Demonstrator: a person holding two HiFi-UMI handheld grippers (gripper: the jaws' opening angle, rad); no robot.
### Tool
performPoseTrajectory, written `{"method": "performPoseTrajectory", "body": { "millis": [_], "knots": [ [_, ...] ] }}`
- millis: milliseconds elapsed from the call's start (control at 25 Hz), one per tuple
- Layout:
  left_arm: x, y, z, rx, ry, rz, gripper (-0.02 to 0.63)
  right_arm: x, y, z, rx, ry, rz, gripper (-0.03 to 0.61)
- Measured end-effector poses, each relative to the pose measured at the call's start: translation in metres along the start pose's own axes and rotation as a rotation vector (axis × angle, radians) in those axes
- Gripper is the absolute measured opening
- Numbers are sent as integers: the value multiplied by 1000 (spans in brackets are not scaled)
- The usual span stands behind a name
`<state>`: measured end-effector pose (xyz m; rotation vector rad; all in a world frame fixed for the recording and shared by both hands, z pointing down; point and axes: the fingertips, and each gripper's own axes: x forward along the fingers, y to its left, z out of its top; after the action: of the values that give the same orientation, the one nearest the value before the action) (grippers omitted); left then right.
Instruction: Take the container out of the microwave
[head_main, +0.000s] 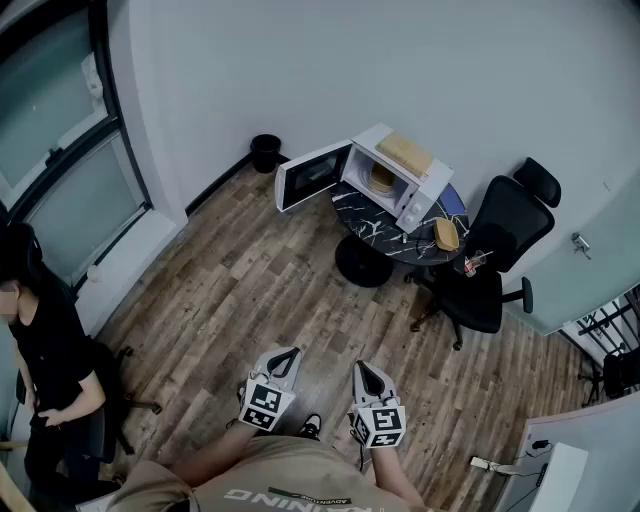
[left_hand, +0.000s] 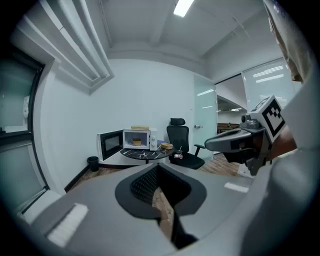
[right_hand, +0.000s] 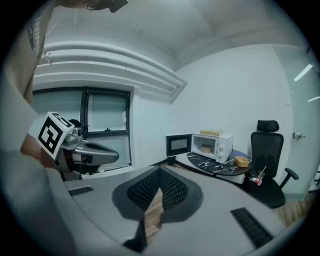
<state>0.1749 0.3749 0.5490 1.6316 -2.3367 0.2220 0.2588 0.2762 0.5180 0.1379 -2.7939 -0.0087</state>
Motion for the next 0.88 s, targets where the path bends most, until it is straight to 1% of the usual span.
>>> {"method": "performPoseTrajectory", "body": {
  "millis": [160,320,440,520,680,800,880],
  "knots": [
    [3,32,2,33,-11,15,8,11,5,-2,17,13,-26,6],
    [14,45,5,46,-28,9,8,21,9,-5,13,27,-36,6],
    [27,43,-3,29,10,-23,8,26,9,-7,23,22,-31,6],
    [33,44,-10,10,36,-28,8,29,5,-10,36,15,-31,6],
    [48,51,-7,20,60,-6,8,41,-13,-14,41,7,-11,6],
    [65,41,4,4,64,-10,8,47,-38,-18,42,13,6,8],
    [77,33,14,11,60,-12,8,53,-58,-18,40,8,17,8]
  ]
}}
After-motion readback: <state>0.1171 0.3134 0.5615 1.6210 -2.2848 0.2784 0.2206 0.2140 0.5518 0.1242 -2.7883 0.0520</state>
